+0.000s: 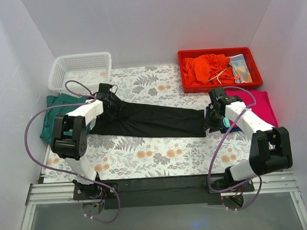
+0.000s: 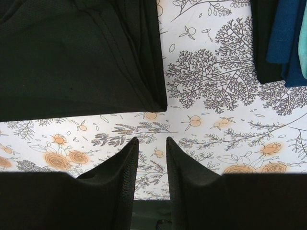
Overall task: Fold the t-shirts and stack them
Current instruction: Fold the other side of the tshirt into a rectangle
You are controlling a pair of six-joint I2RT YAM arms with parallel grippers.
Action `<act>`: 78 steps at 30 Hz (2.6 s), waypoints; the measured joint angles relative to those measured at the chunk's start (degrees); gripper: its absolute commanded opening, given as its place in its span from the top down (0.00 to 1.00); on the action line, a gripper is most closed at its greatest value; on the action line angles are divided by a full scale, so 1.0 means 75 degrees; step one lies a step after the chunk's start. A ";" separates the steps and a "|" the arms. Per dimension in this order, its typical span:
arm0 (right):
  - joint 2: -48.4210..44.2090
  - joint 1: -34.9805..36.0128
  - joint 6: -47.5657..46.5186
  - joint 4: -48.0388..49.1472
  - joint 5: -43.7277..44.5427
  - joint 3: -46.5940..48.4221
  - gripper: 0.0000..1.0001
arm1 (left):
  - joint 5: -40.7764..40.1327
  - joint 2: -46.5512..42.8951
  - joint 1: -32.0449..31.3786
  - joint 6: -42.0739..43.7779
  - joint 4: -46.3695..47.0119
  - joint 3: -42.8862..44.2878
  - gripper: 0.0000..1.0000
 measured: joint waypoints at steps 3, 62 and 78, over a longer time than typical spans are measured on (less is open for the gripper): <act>0.0000 0.0000 0.0000 0.0000 0.0000 0.0000 0.65 | -0.0128 0.0306 -0.0236 0.0032 0.0085 0.0565 0.37; 0.0609 0.0000 -0.0399 0.0236 -0.0385 0.0079 0.66 | -0.2754 -0.1183 -0.0020 -0.0481 -0.0405 -0.1037 0.35; 0.0831 0.0000 -0.0423 0.0242 -0.0385 0.0079 0.66 | -0.2460 -0.0769 0.0023 -0.0207 -0.0026 -0.0079 0.36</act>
